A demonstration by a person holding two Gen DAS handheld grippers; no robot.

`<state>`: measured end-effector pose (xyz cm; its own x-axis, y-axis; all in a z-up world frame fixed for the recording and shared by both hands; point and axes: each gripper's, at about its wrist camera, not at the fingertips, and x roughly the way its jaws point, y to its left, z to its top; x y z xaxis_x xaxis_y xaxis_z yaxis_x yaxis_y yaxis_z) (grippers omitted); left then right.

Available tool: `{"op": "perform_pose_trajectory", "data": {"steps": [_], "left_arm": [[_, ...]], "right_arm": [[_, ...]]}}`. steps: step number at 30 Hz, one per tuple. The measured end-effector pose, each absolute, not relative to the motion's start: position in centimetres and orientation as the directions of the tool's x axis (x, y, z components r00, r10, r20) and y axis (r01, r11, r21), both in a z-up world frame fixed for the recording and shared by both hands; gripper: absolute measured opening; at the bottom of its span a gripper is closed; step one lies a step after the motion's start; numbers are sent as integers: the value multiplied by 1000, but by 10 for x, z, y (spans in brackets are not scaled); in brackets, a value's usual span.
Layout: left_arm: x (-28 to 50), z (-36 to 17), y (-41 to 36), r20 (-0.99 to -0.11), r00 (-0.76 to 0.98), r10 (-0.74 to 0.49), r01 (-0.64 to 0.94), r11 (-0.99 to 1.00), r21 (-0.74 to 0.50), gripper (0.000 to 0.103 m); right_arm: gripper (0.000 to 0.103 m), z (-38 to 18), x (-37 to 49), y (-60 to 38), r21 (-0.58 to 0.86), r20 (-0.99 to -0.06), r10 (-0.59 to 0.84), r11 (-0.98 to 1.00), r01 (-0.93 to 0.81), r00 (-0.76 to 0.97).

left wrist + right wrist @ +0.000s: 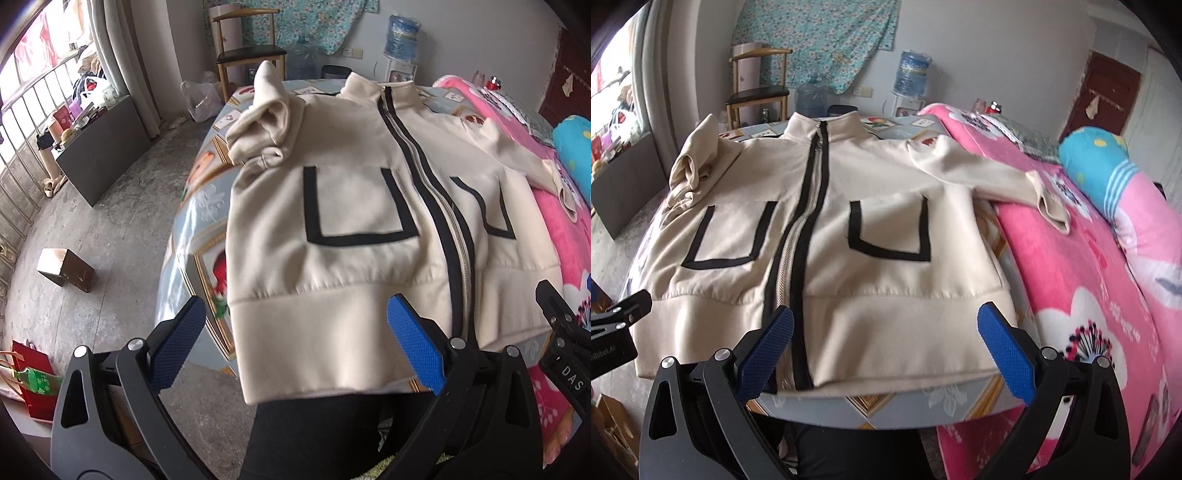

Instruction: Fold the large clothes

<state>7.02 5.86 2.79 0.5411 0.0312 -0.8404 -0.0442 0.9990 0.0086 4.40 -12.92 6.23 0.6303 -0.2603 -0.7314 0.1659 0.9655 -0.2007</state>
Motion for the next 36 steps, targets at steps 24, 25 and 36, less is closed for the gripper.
{"op": "perform_pose_trajectory", "data": {"steps": [24, 25, 36], "left_arm": [[165, 35, 159, -730, 667, -148, 13, 982, -187, 95], [174, 34, 159, -730, 664, -160, 19, 980, -198, 95], [281, 14, 104, -767, 639, -68, 46, 998, -50, 83]], "right_arm": [[97, 74, 215, -70, 221, -716, 339, 939, -262, 611], [97, 71, 224, -68, 245, -720, 355, 934, -261, 596], [97, 41, 236, -82, 182, -768, 250, 968, -174, 589]]}}
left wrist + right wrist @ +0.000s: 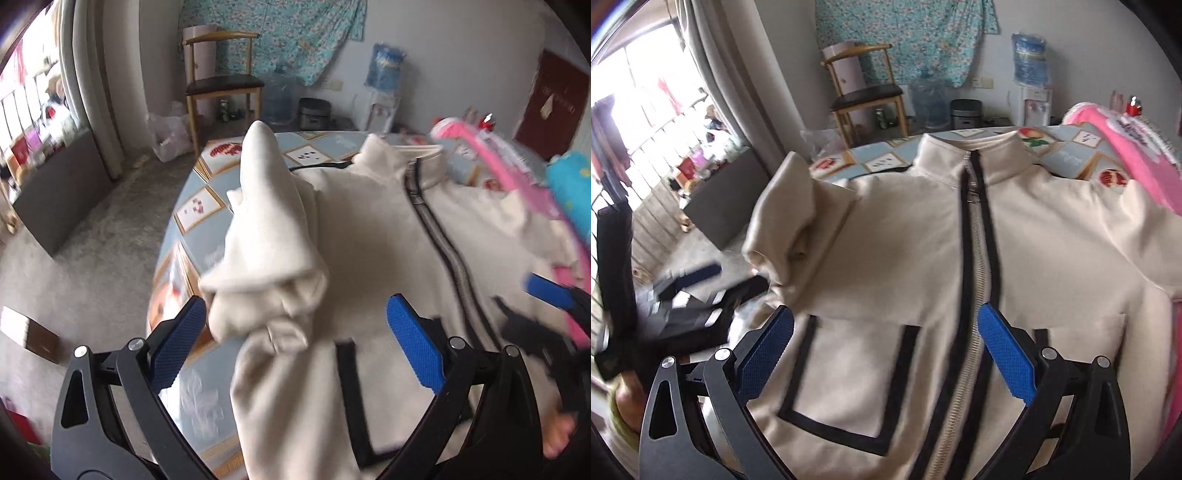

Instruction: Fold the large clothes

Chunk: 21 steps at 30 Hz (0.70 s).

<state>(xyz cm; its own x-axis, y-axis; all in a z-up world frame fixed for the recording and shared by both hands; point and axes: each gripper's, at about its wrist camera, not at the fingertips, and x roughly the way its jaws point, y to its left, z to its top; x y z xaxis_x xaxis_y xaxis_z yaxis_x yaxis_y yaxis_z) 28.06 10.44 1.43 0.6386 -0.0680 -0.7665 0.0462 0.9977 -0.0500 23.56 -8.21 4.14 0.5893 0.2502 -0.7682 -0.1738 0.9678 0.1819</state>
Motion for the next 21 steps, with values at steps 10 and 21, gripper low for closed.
{"op": "perform_pose_trajectory", "data": {"steps": [10, 21], "left_arm": [[333, 58, 143, -751, 601, -273, 30, 947, -320, 11], [322, 8, 180, -393, 518, -759, -37, 440, -897, 23]], "right_arm": [[92, 42, 226, -116, 154, -764, 205, 979, -134, 612], [86, 31, 216, -182, 248, -780, 210, 969, -17, 590]]}}
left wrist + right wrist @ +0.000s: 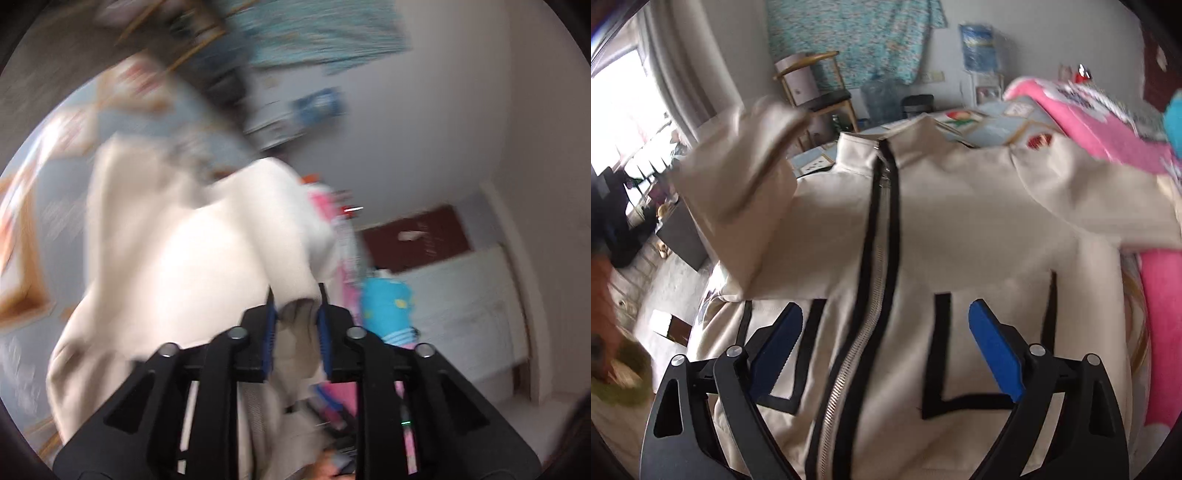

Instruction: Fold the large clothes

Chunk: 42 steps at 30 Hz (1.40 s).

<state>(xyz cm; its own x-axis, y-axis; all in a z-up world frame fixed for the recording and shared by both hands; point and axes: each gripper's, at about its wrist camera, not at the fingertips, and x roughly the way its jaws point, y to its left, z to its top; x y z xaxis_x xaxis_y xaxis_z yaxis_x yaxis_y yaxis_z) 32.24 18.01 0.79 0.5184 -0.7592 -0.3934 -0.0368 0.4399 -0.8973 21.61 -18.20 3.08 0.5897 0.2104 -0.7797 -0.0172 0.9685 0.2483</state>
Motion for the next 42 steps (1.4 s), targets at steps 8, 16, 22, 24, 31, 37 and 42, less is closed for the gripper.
{"op": "perform_pose_trajectory", "data": {"steps": [8, 16, 22, 24, 31, 37, 42], "left_arm": [[286, -33, 195, -625, 490, -608, -162, 640, -751, 41], [249, -23, 184, -830, 493, -259, -147, 916, -373, 57], [240, -39, 171, -874, 471, -121, -108, 975, -193, 65], [239, -41, 167, -874, 477, -91, -96, 983, -155, 68], [246, -49, 157, -880, 476, -15, -77, 995, -59, 76], [250, -56, 156, -886, 464, 10, -81, 996, -31, 82], [252, -58, 156, -884, 466, 22, -88, 996, -22, 86]], "right_arm": [[73, 30, 233, -195, 469, -738, 415, 883, -39, 532], [56, -3, 292, -145, 712, -661, 686, 702, -36, 305], [37, -44, 323, -120, 692, -715, 666, 718, 78, 211], [32, -52, 327, -115, 703, -707, 679, 705, 91, 198], [5, -42, 335, -101, 679, -714, 658, 734, 8, 237], [3, 51, 338, -113, 631, -656, 630, 760, -154, 417], [25, 46, 342, -144, 715, -622, 685, 694, -80, 379]]}}
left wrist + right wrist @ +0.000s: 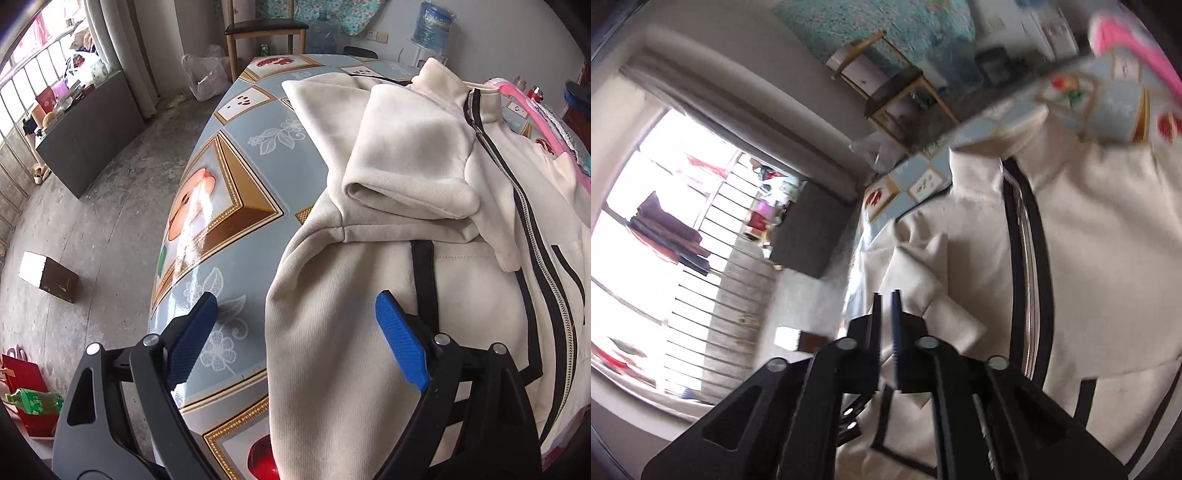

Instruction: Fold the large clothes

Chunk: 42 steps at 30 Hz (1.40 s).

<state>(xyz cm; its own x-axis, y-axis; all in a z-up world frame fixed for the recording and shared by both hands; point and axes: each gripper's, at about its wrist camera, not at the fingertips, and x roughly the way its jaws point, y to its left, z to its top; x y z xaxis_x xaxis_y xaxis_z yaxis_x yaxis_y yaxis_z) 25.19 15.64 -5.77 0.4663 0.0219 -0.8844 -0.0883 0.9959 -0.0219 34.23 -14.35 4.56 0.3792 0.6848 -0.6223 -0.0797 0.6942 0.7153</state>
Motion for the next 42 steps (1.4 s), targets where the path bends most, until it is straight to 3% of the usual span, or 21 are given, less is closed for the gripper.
{"op": "perform_pose_trajectory", "data": {"steps": [1, 2, 6, 10, 12, 15, 23, 28, 35, 42], "left_arm": [[252, -58, 156, -885, 466, 25, -88, 996, -18, 87], [253, -59, 155, -885, 465, 30, -88, 996, -12, 88], [255, -61, 158, -889, 456, 34, -108, 994, -18, 94], [256, -61, 159, -892, 451, 36, -112, 994, -16, 95], [257, -61, 159, -893, 449, 35, -113, 993, -19, 95], [257, -61, 160, -894, 447, 33, -117, 993, -22, 95], [256, -62, 159, -888, 459, 41, -117, 993, -15, 97], [257, -61, 160, -893, 449, 32, -104, 994, -17, 97], [259, -48, 167, -866, 500, 30, -108, 994, -28, 96], [293, -55, 162, -861, 463, 211, -52, 976, 211, 97]], "right_arm": [[44, 32, 342, -147, 717, -638, 682, 695, -47, 358], [47, 20, 342, -147, 710, -657, 673, 704, -23, 340], [47, -42, 350, -139, 730, -676, 698, 677, 89, 236], [47, -66, 355, -127, 735, -675, 707, 670, 104, 213], [38, -68, 353, -119, 739, -669, 715, 668, 81, 205], [6, -64, 348, -108, 717, -687, 694, 695, 44, 215], [3, 57, 354, -139, 601, -653, 590, 785, -149, 474], [3, 104, 363, -205, 505, -665, 456, 858, -94, 591], [3, 25, 379, -291, 508, -793, 389, 848, 155, 468], [7, -25, 371, -308, 541, -810, 428, 809, 230, 400]]}}
